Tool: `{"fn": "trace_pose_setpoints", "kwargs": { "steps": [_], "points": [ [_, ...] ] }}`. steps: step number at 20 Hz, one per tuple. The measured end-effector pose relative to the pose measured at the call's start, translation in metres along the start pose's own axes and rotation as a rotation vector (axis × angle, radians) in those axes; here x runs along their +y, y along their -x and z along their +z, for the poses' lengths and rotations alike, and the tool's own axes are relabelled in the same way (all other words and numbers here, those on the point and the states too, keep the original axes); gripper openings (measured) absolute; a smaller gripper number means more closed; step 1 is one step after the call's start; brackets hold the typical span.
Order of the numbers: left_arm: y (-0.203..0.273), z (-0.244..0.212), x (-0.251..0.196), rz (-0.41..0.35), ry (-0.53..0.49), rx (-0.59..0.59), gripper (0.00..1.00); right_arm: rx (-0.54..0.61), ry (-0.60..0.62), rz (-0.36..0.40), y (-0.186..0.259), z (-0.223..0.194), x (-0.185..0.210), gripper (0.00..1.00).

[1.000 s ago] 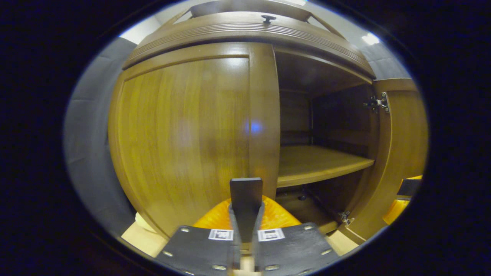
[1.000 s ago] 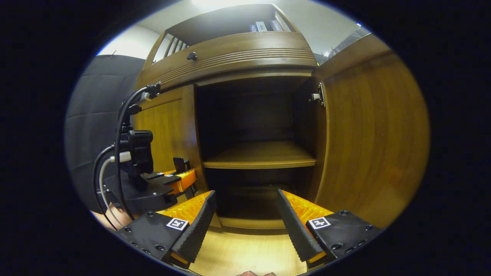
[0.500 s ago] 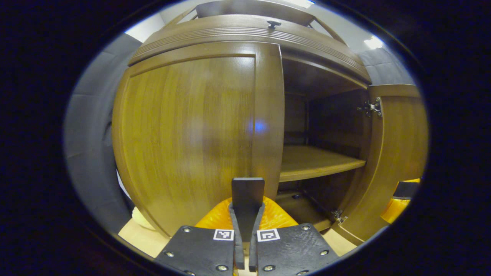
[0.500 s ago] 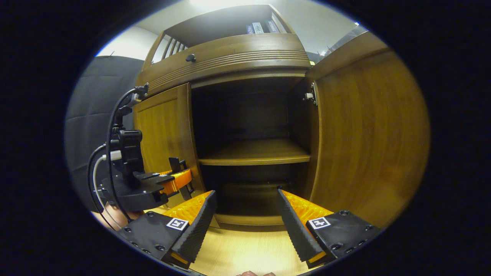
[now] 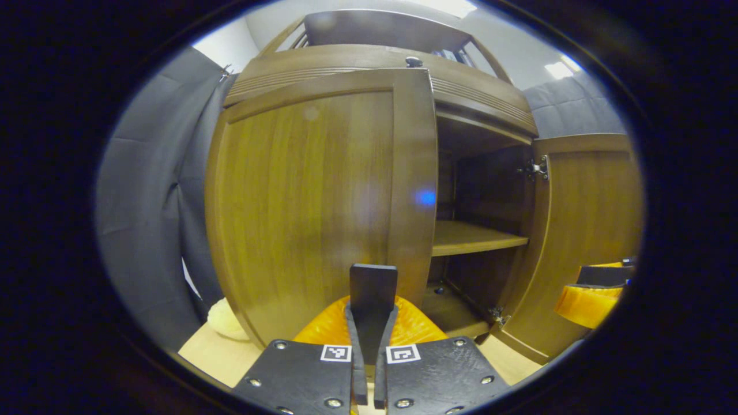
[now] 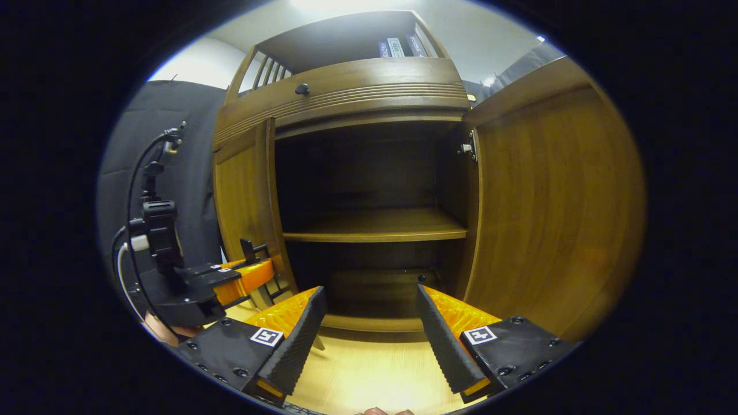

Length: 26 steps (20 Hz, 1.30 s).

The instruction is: Open the right door of the double-door shoe cabinet with the right hand, and open the left door with the left hand.

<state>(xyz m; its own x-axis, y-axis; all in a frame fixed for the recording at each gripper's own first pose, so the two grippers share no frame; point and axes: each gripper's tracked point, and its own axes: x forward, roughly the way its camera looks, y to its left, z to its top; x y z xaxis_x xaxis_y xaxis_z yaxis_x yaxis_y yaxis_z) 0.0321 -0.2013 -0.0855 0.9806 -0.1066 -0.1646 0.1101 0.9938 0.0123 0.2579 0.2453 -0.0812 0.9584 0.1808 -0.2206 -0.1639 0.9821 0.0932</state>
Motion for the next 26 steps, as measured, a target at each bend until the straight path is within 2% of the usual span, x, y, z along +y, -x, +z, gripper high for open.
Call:
{"fn": "trace_pose_setpoints", "kwargs": {
  "steps": [13, 19, 23, 26],
  "points": [
    [0.067, -0.005, 0.04, 0.052, 0.029, -0.02, 0.07, -0.029, 0.007, -0.01, 0.018, 0.007, 0.016, 0.93],
    [0.092, -0.004, 0.063, 0.092, 0.04, -0.043, 0.07, -0.031, 0.003, -0.016, 0.032, 0.006, 0.013, 0.98],
    [0.105, 0.001, 0.073, 0.095, 0.038, -0.064, 0.07, -0.013, -0.005, -0.018, 0.042, 0.0, 0.011, 1.0],
    [0.125, 0.001, 0.096, 0.087, 0.037, -0.075, 0.06, -0.01, -0.01, -0.009, 0.05, -0.001, 0.012, 1.0]
  ]
}}
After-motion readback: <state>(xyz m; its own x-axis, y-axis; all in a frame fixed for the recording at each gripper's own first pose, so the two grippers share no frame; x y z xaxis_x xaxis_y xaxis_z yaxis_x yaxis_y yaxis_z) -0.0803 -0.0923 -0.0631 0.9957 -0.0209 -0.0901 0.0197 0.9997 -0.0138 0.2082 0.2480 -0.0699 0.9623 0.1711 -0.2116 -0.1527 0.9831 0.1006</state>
